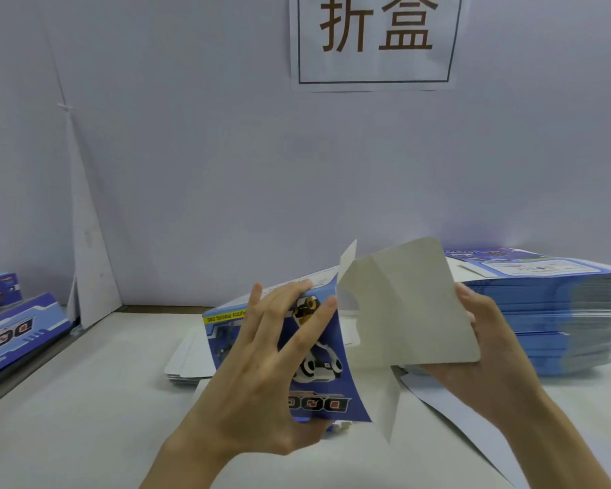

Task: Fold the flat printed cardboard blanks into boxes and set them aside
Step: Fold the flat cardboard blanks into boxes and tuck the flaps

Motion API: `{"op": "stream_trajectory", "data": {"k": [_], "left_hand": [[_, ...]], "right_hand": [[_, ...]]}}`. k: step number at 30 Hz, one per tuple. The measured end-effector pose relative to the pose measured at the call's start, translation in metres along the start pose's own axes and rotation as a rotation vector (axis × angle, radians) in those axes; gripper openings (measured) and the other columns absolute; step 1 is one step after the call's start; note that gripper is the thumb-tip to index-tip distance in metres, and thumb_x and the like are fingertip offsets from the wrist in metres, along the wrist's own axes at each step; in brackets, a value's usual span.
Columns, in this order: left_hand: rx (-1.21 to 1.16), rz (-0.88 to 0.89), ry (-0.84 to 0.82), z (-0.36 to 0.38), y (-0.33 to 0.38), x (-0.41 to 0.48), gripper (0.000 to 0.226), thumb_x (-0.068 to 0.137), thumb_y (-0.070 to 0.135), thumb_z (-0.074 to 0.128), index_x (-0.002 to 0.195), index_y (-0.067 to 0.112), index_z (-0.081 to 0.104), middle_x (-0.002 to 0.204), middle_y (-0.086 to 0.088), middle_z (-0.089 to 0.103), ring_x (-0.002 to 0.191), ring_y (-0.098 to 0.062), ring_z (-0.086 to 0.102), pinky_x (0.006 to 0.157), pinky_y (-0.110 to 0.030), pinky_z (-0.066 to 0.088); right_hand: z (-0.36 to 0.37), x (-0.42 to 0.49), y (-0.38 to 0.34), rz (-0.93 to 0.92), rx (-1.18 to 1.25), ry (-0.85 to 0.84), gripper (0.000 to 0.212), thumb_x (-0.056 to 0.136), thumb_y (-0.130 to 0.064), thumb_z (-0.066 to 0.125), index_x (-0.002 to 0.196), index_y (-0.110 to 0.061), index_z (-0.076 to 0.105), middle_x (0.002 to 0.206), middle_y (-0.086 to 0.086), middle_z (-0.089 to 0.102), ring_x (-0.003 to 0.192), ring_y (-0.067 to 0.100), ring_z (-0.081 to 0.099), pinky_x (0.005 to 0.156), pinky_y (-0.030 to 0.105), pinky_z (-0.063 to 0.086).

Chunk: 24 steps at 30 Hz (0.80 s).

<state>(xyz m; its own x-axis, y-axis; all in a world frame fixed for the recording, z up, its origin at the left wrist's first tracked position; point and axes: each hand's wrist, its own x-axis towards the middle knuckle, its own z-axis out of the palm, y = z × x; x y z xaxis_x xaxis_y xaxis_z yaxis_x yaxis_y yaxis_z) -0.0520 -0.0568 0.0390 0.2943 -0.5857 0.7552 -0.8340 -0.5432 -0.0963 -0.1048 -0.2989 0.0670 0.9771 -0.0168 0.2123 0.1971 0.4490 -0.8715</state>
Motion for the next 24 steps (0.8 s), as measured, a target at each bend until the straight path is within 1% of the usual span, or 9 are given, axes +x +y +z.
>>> {"op": "stream_trajectory", "data": {"k": [3,6,8,10,13,15,19,21,24], "left_hand": [[-0.017,0.001,-0.015,0.004,0.002,-0.001,0.105,0.066,0.065,0.065,0.149,0.022,0.017,0.148,-0.007,0.027,0.140,-0.022,0.028,0.111,-0.058,0.013],[-0.026,-0.005,-0.015,0.005,0.001,-0.001,0.106,0.065,0.064,0.066,0.149,0.022,0.017,0.148,-0.007,0.027,0.139,-0.022,0.030,0.112,-0.058,0.015],[-0.025,-0.010,0.000,0.004,0.000,-0.001,0.106,0.065,0.064,0.067,0.149,0.021,0.018,0.147,-0.007,0.029,0.139,-0.021,0.031,0.113,-0.057,0.014],[-0.025,-0.016,0.007,0.003,-0.001,0.000,0.107,0.065,0.065,0.067,0.149,0.021,0.019,0.147,-0.007,0.029,0.139,-0.021,0.030,0.114,-0.055,0.013],[-0.010,-0.018,-0.010,0.004,0.001,0.000,0.106,0.065,0.066,0.064,0.149,0.022,0.017,0.148,-0.007,0.027,0.140,-0.021,0.028,0.113,-0.054,0.013],[-0.003,-0.016,-0.013,0.005,0.002,0.001,0.106,0.065,0.067,0.063,0.149,0.022,0.016,0.148,-0.007,0.026,0.140,-0.022,0.028,0.113,-0.055,0.014],[-0.067,-0.080,-0.027,0.001,-0.002,-0.001,0.113,0.063,0.067,0.067,0.152,0.025,0.011,0.150,-0.002,0.021,0.140,-0.024,0.028,0.108,-0.061,0.033],[-0.170,-0.179,-0.004,-0.004,-0.005,-0.003,0.118,0.059,0.066,0.071,0.152,0.031,0.009,0.150,0.006,0.018,0.140,-0.018,0.028,0.104,-0.046,0.045],[-0.378,-0.396,0.165,-0.007,-0.005,0.000,0.120,0.052,0.063,0.076,0.150,0.036,0.011,0.142,0.010,0.024,0.132,0.006,0.029,0.099,-0.006,0.036]], "right_hand": [[0.008,-0.001,0.005,0.035,-0.068,-0.054,0.030,0.086,-0.042,0.054,0.087,-0.021,0.075,0.079,0.005,0.066,0.067,0.015,0.062,0.058,0.025,0.052],[0.011,0.002,0.012,0.009,-0.216,0.080,0.029,0.082,-0.040,0.055,0.087,-0.023,0.078,0.080,0.002,0.073,0.067,0.011,0.068,0.054,0.024,0.053],[0.009,0.005,0.013,-0.076,-0.357,0.173,0.027,0.092,-0.033,0.051,0.086,-0.029,0.078,0.080,-0.003,0.075,0.068,0.007,0.069,0.056,0.022,0.052],[0.009,0.005,0.012,-0.123,-0.414,0.169,0.029,0.094,-0.035,0.049,0.088,-0.037,0.077,0.085,-0.003,0.076,0.074,0.008,0.070,0.060,0.021,0.051],[0.011,0.004,0.012,-0.167,-0.458,0.174,0.031,0.082,-0.049,0.053,0.089,-0.030,0.077,0.086,0.000,0.076,0.075,0.008,0.069,0.061,0.021,0.052],[0.012,0.005,0.012,-0.234,-0.469,0.206,0.032,0.081,-0.046,0.054,0.082,-0.024,0.078,0.081,-0.002,0.076,0.070,0.003,0.067,0.060,0.014,0.050],[0.013,0.006,0.016,-0.306,-0.453,0.211,0.027,0.085,-0.044,0.056,0.083,-0.031,0.079,0.085,-0.011,0.076,0.073,-0.005,0.066,0.061,0.007,0.047],[0.012,0.009,0.020,-0.307,-0.386,0.188,0.027,0.095,-0.044,0.050,0.104,-0.035,0.074,0.103,-0.010,0.074,0.087,0.005,0.066,0.073,0.022,0.051],[0.009,0.013,0.021,-0.266,-0.305,0.142,0.033,0.091,-0.033,0.048,0.122,-0.041,0.057,0.123,-0.005,0.064,0.095,0.010,0.067,0.084,0.030,0.052]]}}
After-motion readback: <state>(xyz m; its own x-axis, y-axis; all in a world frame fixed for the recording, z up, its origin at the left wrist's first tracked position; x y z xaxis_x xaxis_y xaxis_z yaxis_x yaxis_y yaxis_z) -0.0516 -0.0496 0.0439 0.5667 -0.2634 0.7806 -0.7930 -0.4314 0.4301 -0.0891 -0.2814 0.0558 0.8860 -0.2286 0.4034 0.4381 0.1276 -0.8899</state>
